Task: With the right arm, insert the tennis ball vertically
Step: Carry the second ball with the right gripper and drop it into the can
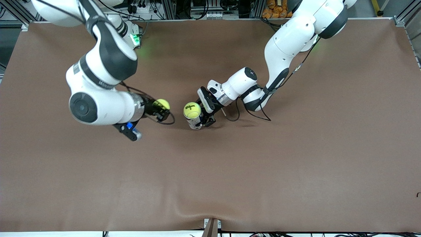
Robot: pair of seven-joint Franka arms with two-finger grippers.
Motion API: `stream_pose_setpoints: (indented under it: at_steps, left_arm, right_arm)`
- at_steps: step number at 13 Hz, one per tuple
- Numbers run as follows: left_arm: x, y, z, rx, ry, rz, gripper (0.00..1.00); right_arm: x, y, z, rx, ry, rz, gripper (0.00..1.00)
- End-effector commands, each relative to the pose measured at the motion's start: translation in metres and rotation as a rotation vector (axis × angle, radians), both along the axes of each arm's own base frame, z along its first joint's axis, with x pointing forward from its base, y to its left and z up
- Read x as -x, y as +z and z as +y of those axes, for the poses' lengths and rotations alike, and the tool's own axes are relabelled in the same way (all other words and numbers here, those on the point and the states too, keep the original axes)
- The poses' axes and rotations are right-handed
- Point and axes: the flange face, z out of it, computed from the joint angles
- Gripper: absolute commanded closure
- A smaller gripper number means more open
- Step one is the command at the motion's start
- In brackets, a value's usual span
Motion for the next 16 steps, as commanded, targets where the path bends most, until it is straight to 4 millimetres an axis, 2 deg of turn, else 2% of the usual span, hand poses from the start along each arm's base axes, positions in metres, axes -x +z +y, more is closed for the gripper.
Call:
stream_pose_setpoints:
  at_steps: [1,3,7,10,13,16]
  left_arm:
    - [0.002,0.005,0.000,0.003,-0.014,-0.018,0.30]
    - [0.002,0.005,0.000,0.003,-0.014,-0.018,0.30]
    - [0.002,0.005,-0.001,0.004,-0.015,-0.018,0.30]
    - [0.002,0.005,0.000,0.003,-0.014,-0.016,0.30]
    - [0.002,0.004,0.000,0.003,-0.014,-0.016,0.30]
    - [0.002,0.004,0.001,0.002,-0.013,-0.015,0.30]
  right_arm:
    - [0.002,0.012,0.034,-0.036,-0.118,-0.021,1.00]
    - [0.013,0.000,0.061,-0.027,-0.107,-0.015,1.00]
    - [0.015,-0.016,0.067,-0.010,-0.097,-0.001,1.00]
    - [0.022,-0.045,0.089,0.011,-0.083,-0.032,1.00]
    - [0.021,-0.061,0.089,0.023,-0.085,-0.043,1.00]
    - [0.018,-0.072,0.079,0.059,-0.077,-0.046,1.00]
